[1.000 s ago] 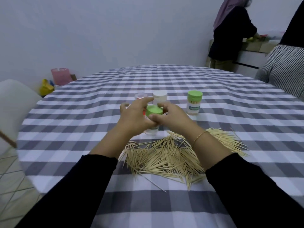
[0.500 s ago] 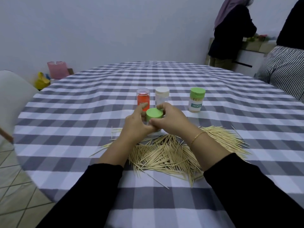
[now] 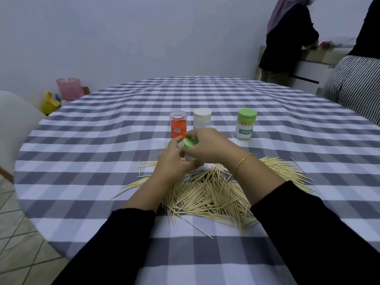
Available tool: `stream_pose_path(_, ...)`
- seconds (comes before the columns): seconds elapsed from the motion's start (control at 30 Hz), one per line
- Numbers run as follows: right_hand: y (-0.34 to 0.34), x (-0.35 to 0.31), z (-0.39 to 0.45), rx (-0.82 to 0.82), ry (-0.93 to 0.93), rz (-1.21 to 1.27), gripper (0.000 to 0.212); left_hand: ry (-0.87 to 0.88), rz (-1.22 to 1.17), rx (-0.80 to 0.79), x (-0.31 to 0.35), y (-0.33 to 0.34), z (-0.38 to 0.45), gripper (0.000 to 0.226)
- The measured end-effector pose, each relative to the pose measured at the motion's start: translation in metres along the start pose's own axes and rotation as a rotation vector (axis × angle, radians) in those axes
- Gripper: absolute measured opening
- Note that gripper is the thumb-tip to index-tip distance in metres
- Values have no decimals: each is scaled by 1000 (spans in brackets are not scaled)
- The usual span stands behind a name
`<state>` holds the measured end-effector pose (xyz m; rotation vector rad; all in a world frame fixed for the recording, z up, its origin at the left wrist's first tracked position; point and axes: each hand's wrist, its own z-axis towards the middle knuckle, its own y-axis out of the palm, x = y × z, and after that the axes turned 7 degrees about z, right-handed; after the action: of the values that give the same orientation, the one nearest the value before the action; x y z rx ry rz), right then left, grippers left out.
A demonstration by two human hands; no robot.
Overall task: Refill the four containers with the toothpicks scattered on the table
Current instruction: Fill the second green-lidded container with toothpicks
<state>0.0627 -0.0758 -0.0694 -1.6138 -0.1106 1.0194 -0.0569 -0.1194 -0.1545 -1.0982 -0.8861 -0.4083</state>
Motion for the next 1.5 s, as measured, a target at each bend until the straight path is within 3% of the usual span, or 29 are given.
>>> stream_pose_path(0.2,5,0,4,164,62,-148,66,-12,38,8,1,2,-1,104)
stream_pose_path(0.5,-21,2,-1,-140,-111,126,62,-33,46,-18,8,2,-2,100)
stream_pose_path(0.63,-32,14,0,13,-95,162,64,-60,73,-20,7,5,0,102)
stream_pose_path(0.83,-17,58,1,416,173,322,37,-94,106,-44,13,8,3,75)
stream_pose_path(1.0,-1,78,7,506,308,91,30,-72,190,20,22,17,2,60)
stream_pose_path(1.2,1,83,11,450,278,39,48,-62,208,41,27,13,-4,70)
stream_pose_path(1.3,-4,89,7,445,260,5,38,-44,234,42,29,12,-6,72)
stream_pose_path(1.5,-27,96,-20,-53,288,-304,28,-39,248,45,30,9,-7,75)
